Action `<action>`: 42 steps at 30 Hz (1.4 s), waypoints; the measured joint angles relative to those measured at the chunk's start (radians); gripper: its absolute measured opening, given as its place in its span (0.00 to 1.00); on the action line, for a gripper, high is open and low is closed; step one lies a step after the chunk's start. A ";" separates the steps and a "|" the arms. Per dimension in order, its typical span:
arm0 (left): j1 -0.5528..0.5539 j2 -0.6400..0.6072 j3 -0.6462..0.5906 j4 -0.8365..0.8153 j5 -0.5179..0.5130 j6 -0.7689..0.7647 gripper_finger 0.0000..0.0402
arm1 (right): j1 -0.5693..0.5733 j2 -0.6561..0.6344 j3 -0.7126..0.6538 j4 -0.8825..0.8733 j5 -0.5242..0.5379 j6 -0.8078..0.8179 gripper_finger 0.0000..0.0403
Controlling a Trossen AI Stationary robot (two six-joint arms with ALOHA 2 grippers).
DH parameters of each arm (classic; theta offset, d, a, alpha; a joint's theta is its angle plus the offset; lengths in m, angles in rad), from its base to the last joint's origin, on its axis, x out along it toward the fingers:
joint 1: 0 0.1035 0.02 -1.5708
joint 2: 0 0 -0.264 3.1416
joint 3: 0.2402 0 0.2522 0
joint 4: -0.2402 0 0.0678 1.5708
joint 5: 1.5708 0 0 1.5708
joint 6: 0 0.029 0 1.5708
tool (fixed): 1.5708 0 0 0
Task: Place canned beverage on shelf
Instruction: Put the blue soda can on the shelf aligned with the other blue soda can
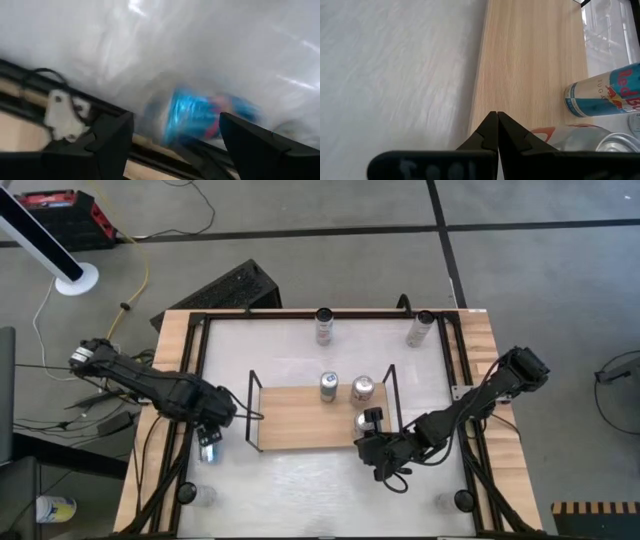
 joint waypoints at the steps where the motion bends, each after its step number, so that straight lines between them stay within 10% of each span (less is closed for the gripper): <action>1: 0.000 0.000 -0.004 -0.003 0.001 -0.001 0.69 | -0.001 0.000 0.000 0.000 0.000 0.000 0.06; 16: 0.000 0.001 -0.009 0.256 0.199 -0.207 0.69 | -0.002 0.000 0.000 0.010 0.000 -0.014 0.06; 28: -0.019 0.006 -0.030 0.494 0.102 -0.370 0.69 | -0.002 0.000 0.000 0.026 -0.032 -0.017 0.06; 36: -0.050 0.006 -0.030 0.468 0.101 -0.310 0.69 | 0.001 0.002 -0.001 0.392 -0.369 -0.209 0.06; 42: -0.052 0.005 -0.030 0.451 0.101 -0.185 0.69 | -0.045 0.138 0.057 0.575 -0.400 -0.238 0.06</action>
